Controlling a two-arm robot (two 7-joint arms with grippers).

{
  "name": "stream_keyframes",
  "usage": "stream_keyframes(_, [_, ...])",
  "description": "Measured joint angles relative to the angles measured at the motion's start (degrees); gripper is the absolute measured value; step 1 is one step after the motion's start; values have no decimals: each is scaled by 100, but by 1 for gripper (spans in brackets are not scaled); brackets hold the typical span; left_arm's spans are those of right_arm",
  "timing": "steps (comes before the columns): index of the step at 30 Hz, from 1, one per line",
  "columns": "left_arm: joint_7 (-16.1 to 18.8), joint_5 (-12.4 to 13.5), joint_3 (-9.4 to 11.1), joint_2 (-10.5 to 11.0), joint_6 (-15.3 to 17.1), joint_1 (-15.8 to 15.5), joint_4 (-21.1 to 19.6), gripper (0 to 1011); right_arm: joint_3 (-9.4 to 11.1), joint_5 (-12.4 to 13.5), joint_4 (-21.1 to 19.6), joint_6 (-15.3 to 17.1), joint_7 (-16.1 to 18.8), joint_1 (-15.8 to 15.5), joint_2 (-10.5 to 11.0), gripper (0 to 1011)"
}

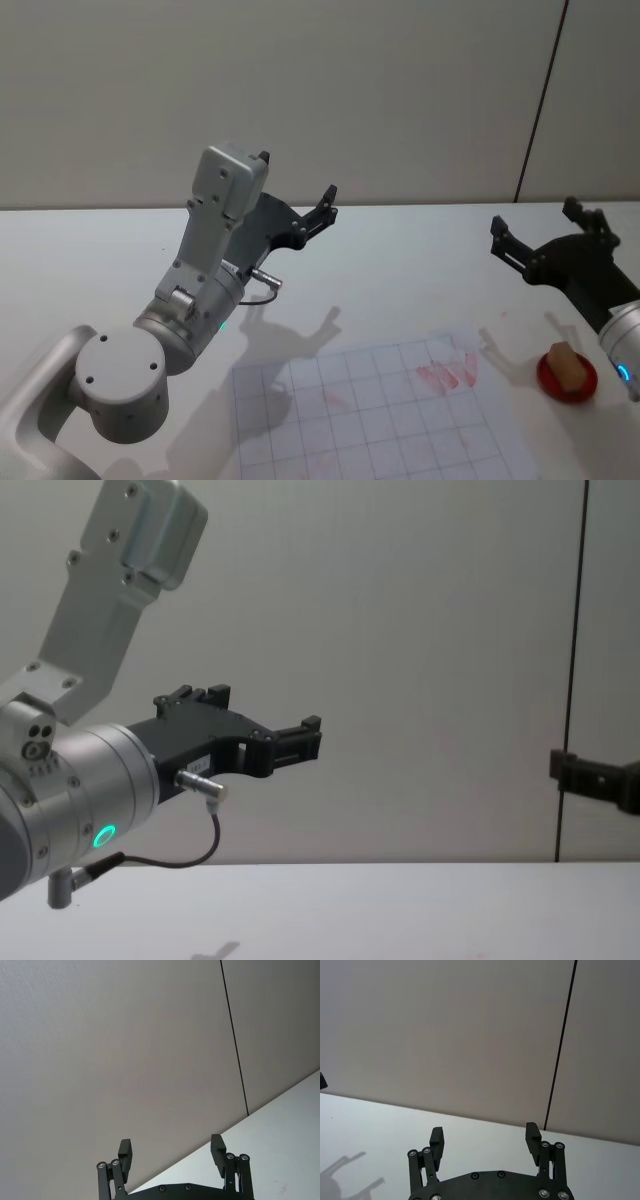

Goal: Use the one hand to pick up the stamp and affix it onto the A4 paper.

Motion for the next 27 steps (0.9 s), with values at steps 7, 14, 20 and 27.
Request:
stream_keyframes(7, [0,0,0,0,0,0,0,1001,-20,24,-199,590,-341,-118,-37,1001])
stream_keyframes(14, [0,0,0,0,0,0,0,1001,-10,62,-468,1200,-761,-293,-38,1001])
stream_keyframes(20, [0,0,0,0,0,0,0,1001,36,127,-669,1630,-1019,-437,-7,1001])
stream_keyframes(27, [0,0,0,0,0,0,0,1001,106,224,-858,2147,-1242,-601,42,1001])
